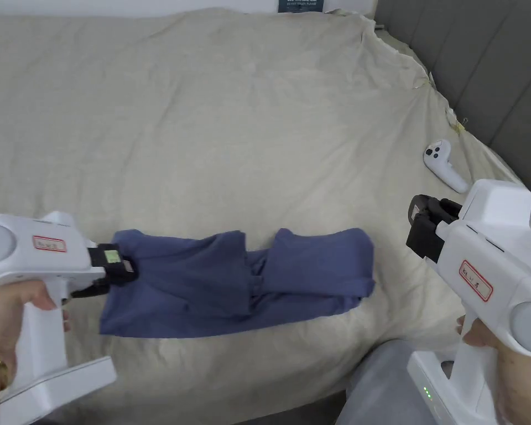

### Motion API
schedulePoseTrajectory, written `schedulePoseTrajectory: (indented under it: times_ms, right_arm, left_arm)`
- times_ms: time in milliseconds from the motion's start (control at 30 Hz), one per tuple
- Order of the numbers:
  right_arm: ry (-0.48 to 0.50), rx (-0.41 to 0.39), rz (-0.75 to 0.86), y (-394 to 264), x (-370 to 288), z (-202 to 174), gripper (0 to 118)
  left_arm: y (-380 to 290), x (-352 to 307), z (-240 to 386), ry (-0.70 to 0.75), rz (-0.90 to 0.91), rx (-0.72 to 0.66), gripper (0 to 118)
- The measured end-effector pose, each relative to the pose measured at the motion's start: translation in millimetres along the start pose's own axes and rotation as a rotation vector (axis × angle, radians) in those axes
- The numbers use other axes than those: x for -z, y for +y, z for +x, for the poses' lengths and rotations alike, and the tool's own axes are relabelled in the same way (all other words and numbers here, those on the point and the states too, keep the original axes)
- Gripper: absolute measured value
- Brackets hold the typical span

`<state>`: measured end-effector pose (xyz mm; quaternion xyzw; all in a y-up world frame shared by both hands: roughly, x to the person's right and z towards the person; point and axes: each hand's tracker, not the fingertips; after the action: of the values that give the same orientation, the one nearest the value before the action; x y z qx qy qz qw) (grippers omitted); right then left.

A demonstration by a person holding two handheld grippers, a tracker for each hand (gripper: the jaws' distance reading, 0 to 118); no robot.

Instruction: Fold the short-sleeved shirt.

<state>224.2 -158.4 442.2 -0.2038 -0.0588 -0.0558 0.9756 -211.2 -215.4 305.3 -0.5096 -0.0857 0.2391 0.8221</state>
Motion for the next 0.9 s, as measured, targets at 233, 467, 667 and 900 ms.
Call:
schedulePoseTrajectory:
  times_ms: [233, 467, 667, 900]
  right_arm:
    - [0.031, -0.014, 0.010, 3, 6, -12, 0]
    - [0.065, -0.027, 0.013, 5, 14, -28, 0]
    - [0.078, -0.039, 0.015, 4, 12, -32, 0]
    - [0.043, -0.020, 0.019, 3, 3, -16, 0]
  left_arm:
    - [20, -52, -40, 0.317, 0.149, 0.026, 5]
    - [3, -89, 5, 0.267, 0.209, 0.182, 5]
    - [-13, -80, 72, 0.081, 0.169, 0.263, 5]
    - [-32, -13, 134, 0.029, 0.087, 0.253, 5]
